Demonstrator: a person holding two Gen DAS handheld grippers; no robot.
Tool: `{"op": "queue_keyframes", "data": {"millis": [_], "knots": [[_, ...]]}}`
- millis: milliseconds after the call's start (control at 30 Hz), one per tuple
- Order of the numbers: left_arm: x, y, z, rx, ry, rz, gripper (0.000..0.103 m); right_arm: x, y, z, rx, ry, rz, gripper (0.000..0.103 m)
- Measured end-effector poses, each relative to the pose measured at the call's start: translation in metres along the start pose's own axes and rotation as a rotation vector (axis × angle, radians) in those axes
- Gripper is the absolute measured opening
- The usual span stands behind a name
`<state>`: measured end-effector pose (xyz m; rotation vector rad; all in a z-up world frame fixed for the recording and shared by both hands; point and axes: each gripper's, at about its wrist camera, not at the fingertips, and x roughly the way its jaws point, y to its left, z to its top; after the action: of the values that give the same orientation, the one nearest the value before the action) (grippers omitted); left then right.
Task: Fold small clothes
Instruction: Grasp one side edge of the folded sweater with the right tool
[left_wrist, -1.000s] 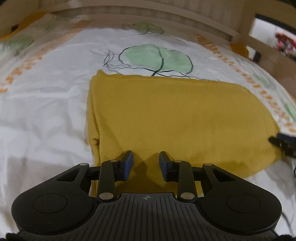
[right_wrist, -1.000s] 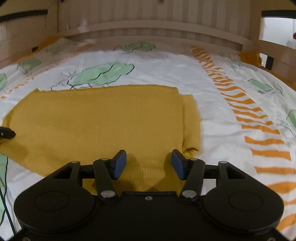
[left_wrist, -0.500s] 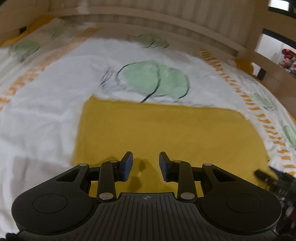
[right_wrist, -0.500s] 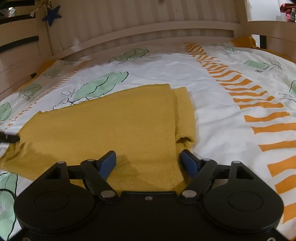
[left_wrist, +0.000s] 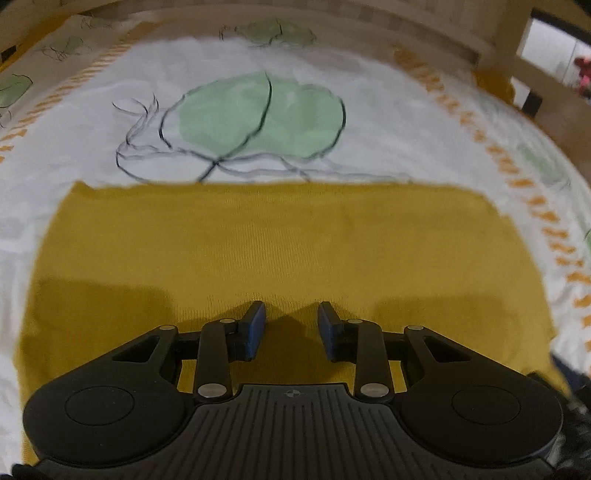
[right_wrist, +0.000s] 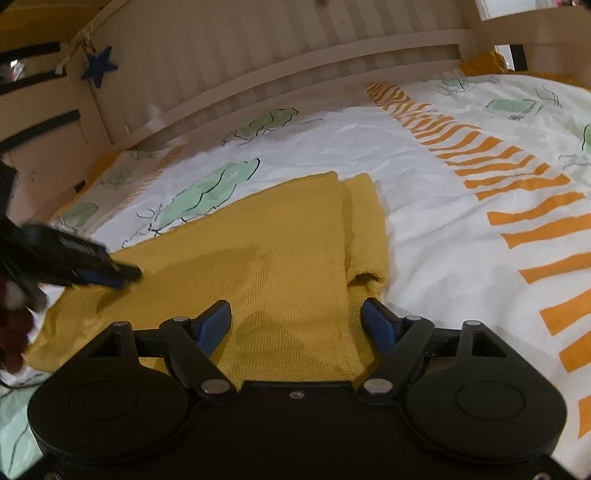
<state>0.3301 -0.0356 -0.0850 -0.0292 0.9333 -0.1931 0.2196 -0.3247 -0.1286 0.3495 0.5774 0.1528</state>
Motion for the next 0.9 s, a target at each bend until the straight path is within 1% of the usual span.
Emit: {"op": "queue_keyframes", "data": {"millis": [67,167,267,367,433,467,533,667,800,900], "knots": [[0.000,-0.002,-0.003,0.024,-0.005,0.010,0.031,0.000,-0.002,0.001,0.012,-0.001,0.008,0.079],[0.001,-0.004,-0.003,0.046,0.013,0.015,0.031,-0.001,-0.004,0.001,0.027,-0.003,0.017,0.079],[0.002,-0.001,-0.002,0.028,0.027,0.008,0.032,-0.003,-0.008,0.003,0.062,-0.010,0.036,0.080],[0.003,-0.001,-0.001,0.026,0.040,0.010,0.032,-0.012,-0.018,0.005,0.157,-0.049,0.048,0.080],[0.005,-0.003,0.001,0.030,0.050,0.012,0.032,-0.019,-0.026,0.007,0.225,-0.083,0.017,0.087],[0.006,-0.002,0.002,0.027,0.055,0.011,0.032,-0.020,-0.032,0.008,0.267,-0.087,0.026,0.087],[0.008,-0.001,0.004,0.018,0.067,0.006,0.032,-0.015,-0.046,0.011,0.347,-0.063,0.062,0.087],[0.008,0.001,0.005,0.013,0.075,-0.004,0.032,0.003,-0.060,0.025,0.396,-0.006,0.156,0.088],[0.009,0.001,0.005,0.012,0.073,-0.006,0.032,0.034,-0.058,0.044,0.335,0.098,0.218,0.089],[0.009,0.001,0.004,0.014,0.073,-0.004,0.032,0.053,-0.055,0.054,0.321,0.132,0.272,0.091]]}}
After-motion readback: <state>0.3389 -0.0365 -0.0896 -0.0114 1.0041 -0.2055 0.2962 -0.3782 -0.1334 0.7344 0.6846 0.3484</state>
